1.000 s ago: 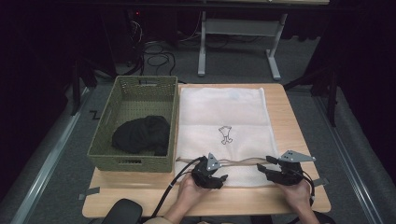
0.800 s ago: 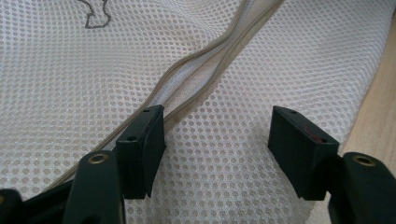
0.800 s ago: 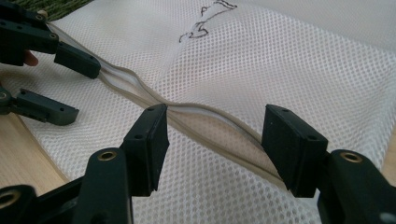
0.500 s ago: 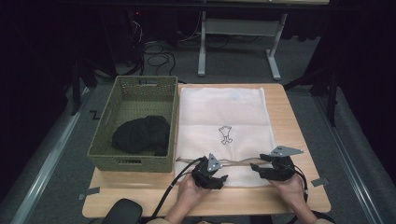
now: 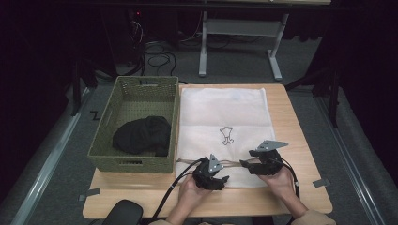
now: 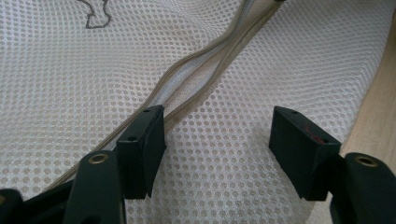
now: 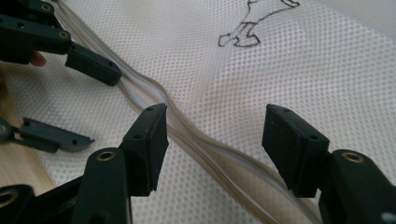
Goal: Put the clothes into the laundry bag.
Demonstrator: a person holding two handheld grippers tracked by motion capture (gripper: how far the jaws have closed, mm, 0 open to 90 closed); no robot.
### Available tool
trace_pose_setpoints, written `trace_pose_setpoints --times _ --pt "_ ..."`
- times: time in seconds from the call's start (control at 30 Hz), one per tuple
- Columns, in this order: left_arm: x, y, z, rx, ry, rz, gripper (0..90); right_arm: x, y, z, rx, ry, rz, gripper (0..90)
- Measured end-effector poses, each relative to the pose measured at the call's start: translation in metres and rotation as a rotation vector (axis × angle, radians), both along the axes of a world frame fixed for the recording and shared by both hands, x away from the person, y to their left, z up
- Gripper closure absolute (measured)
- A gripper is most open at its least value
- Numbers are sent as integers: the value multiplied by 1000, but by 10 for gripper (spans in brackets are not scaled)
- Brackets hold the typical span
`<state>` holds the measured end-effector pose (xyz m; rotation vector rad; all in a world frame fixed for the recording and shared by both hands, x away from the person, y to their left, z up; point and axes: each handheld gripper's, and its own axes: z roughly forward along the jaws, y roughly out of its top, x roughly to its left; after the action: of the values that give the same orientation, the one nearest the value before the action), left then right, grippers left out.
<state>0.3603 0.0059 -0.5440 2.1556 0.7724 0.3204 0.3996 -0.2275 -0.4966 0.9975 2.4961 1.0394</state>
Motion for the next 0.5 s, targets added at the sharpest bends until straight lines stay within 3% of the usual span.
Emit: trace_pose_setpoints --times 0.5 --pt "0 0 0 -3 4 -1 362 14 27 -8 -31 13 55 394"
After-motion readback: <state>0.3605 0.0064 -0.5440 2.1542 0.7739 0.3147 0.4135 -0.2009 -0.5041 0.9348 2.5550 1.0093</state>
